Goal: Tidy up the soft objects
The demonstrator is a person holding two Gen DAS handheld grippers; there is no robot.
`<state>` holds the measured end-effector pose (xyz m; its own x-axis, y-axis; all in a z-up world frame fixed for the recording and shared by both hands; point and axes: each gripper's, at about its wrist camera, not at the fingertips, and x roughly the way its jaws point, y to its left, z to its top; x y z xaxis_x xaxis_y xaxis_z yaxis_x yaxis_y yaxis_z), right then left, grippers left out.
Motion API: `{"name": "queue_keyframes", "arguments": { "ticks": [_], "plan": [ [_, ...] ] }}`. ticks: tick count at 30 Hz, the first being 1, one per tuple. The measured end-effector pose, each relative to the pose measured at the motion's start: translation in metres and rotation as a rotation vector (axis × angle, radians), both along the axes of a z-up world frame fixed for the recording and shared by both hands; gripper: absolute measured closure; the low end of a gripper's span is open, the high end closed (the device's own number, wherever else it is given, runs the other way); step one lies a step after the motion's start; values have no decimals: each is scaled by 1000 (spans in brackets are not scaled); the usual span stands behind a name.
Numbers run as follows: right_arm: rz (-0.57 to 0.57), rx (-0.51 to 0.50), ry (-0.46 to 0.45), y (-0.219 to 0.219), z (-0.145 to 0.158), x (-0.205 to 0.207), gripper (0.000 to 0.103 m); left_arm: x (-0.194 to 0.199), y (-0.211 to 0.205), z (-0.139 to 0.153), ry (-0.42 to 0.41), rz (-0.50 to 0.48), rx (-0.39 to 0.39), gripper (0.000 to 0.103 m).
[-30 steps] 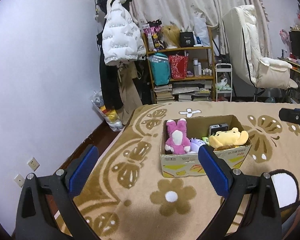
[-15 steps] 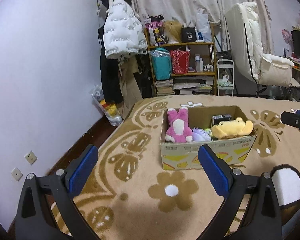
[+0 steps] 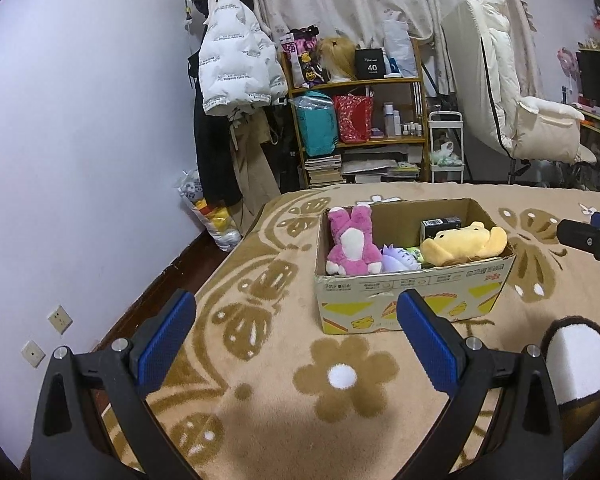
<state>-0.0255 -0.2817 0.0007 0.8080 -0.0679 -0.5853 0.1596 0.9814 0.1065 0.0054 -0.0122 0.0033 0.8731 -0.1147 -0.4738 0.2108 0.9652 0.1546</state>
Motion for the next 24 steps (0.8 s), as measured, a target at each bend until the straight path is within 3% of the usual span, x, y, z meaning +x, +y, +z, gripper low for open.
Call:
{"name": "queue_keyframes", "arguments": {
  "ticks": [24],
  "plan": [
    [-5, -3, -1, -1, -1, 2, 0, 2, -1, -6, 11, -14, -5, 3]
  ]
}}
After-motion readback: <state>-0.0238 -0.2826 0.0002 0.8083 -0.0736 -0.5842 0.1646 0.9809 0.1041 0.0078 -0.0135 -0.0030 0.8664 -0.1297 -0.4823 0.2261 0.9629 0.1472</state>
